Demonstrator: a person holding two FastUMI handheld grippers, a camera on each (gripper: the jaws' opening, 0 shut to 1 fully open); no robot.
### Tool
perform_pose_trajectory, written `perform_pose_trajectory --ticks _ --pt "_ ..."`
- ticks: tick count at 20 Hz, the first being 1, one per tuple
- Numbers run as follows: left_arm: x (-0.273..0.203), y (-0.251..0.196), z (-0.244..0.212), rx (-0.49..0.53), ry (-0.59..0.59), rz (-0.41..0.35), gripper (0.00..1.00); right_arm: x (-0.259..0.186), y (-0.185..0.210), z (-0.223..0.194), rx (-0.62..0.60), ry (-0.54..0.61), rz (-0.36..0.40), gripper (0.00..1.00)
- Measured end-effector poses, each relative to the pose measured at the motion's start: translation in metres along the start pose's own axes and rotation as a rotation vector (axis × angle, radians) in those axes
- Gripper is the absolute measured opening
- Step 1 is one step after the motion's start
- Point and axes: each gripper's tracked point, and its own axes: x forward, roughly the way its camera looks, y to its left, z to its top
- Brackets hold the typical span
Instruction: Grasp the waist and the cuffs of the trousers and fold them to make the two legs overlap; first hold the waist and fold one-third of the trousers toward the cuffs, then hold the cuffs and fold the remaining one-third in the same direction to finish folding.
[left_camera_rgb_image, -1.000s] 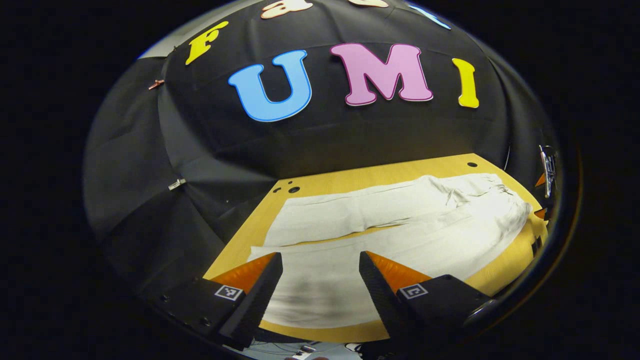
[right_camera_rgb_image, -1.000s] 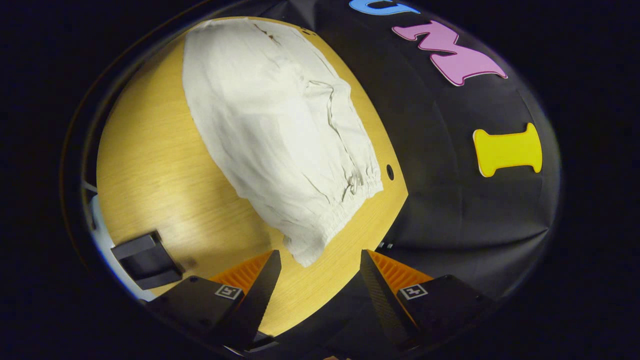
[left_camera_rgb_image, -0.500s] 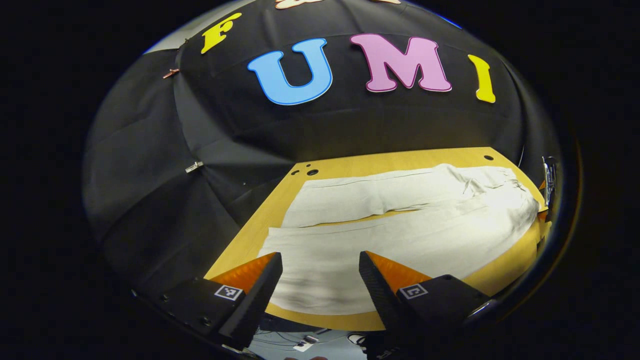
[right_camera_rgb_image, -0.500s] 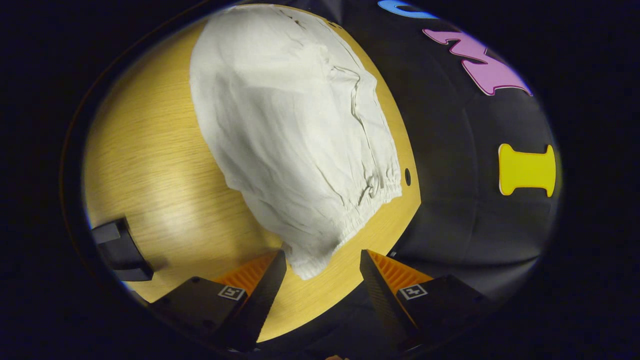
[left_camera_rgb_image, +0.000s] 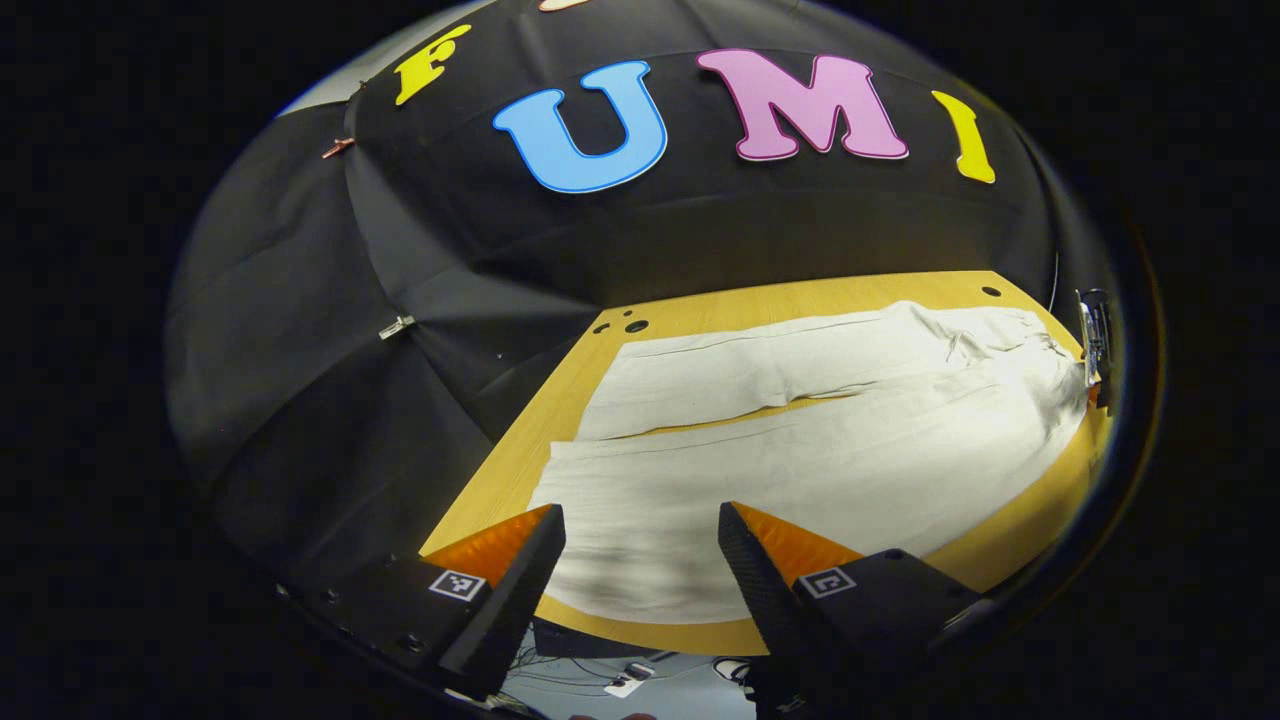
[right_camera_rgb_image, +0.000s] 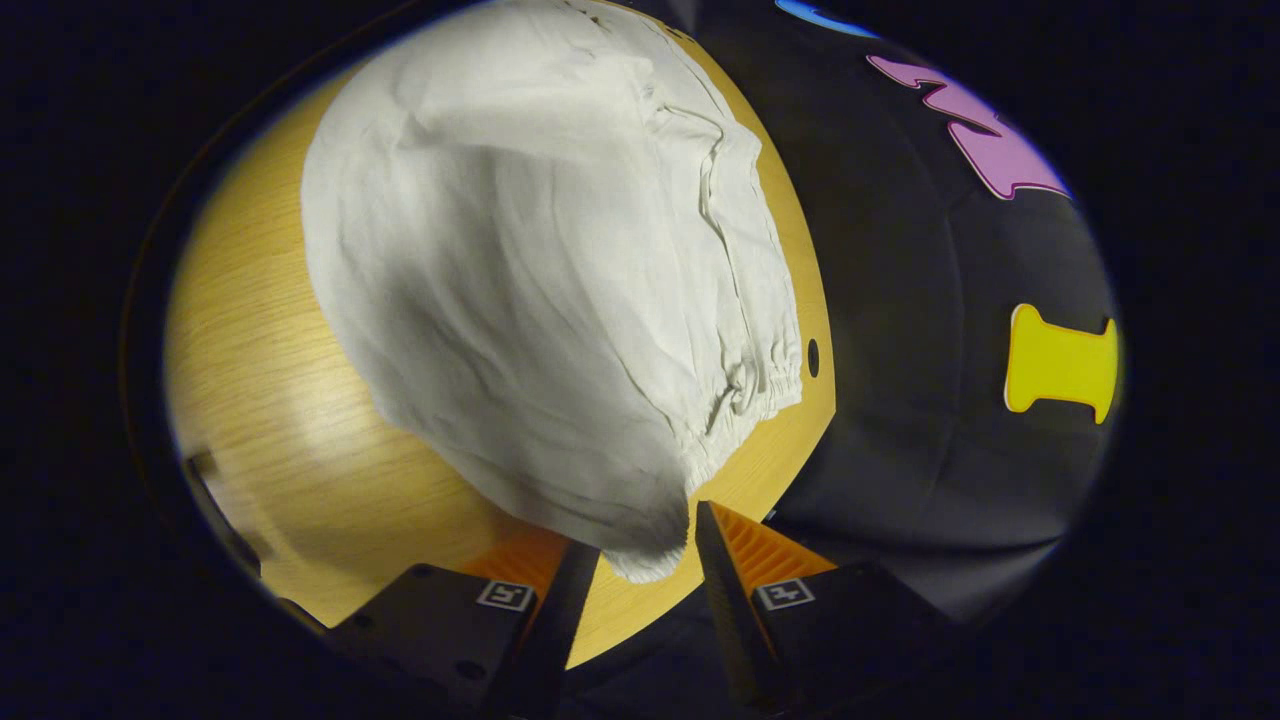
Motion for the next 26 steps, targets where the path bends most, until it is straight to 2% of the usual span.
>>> perform_pose_trajectory --ticks 1,2,3,5,8,9,10,11,12,13,15,22,24,26 --pt "0.002 0.002 -0.004 0.006 0.009 0.002 0.98 0.001 0.0 -0.001 0.0 0.005 0.004 0.46" --pt "0.004 0.005 -0.008 0.016 0.015 0.004 0.98 0.004 0.003 0.0 -0.001 0.011 0.019 0.45" --pt "0.008 0.007 -0.011 0.032 0.021 0.006 0.98 0.004 0.002 0.0 -0.009 0.016 0.011 0.37" --pt "0.015 0.015 -0.021 0.093 0.038 0.004 0.98 0.004 0.005 0.001 -0.017 0.05 0.022 0.31" --pt "0.022 0.037 -0.045 0.301 0.077 0.019 0.97 -0.002 0.005 0.002 0.03 0.081 0.083 0.26" --pt "0.026 0.043 -0.052 0.368 0.081 0.01 0.97 0.0 0.006 0.004 0.046 0.092 0.108 0.21" --pt "0.032 0.051 -0.059 0.433 0.09 0.001 0.97 0.008 0.007 0.003 0.052 0.085 0.134 0.21" --pt "0.039 0.059 -0.065 0.493 0.1 -0.005 0.97 0.004 0.007 0.004 0.045 0.086 0.147 0.15" --pt "0.044 0.066 -0.076 0.545 0.121 -0.016 0.96 0.014 0.007 0.004 0.037 0.073 0.155 0.15" --pt "0.05 0.071 -0.085 0.592 0.138 -0.03 0.96 0.003 0.006 0.005 0.029 0.074 0.159 0.1" --pt "0.058 0.086 -0.098 0.69 0.166 -0.054 0.97 0.005 0.006 0.006 0.029 0.071 0.174 0.06" --pt "0.069 0.125 -0.126 1.009 0.222 -0.158 0.97 0.003 0.006 0.007 -0.01 0.07 0.154 0.06" --pt "0.079 0.133 -0.133 1.063 0.24 -0.177 0.96 0.003 0.005 0.008 -0.015 0.069 0.151 0.06" --pt "0.084 0.129 -0.142 1.103 0.261 -0.229 0.96 0.003 0.005 0.008 -0.017 0.072 0.151 0.06"
